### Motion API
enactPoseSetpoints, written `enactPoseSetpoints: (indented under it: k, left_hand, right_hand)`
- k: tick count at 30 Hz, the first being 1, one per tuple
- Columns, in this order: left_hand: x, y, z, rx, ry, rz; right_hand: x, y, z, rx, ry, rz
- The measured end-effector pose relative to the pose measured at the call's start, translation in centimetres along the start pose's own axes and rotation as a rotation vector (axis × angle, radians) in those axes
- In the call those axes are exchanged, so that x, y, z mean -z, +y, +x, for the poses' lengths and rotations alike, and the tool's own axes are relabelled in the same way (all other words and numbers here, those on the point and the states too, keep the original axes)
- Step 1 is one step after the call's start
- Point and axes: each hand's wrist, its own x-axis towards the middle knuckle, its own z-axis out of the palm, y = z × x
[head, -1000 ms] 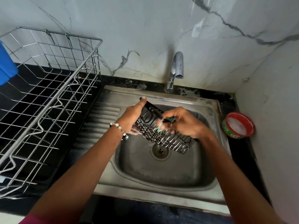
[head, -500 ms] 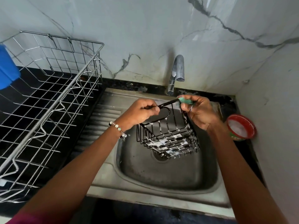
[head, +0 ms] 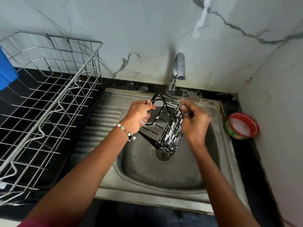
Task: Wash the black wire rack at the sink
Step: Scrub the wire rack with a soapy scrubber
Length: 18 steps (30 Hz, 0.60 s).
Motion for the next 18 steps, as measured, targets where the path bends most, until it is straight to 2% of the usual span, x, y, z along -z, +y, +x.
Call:
enactPoseSetpoints:
  k: [3,6,8,10,13,18]
  left_hand:
    - [-0.5,-0.5,-0.1,0.048,0.015,-0.049]
    - [-0.8,-0.5,-0.7,0.09,0.034,-0.039]
    - [-0.7,-0.5,-0.8,0.096,0.044,0.012]
    - [-0.3,-0.4,-0.8,0.134,0.03,-0.011]
    - [0.0,-0.3,-0.7,0.193,-0.009,-0.001]
    - [-0.5,-0.2,-0.2,0.215,-0.031,-0.011]
  right_hand:
    - [-1.4,0.1,-2.8,0.305,-0.157,-0.193]
    - [-2.3,0.7,-5.9,0.608,-0.403,-0.256]
    - [-2.0,1.2,-7.0,0.73,-0.551,-0.239]
    - [-1.2,1.3,-5.6,0.661,-0.608,-0.187]
    - [-0.7,2.0,-1.0,0.533,-0.453,-0.196]
    - [-1.9,1.2,1.7,0.591,-0.409,-0.333]
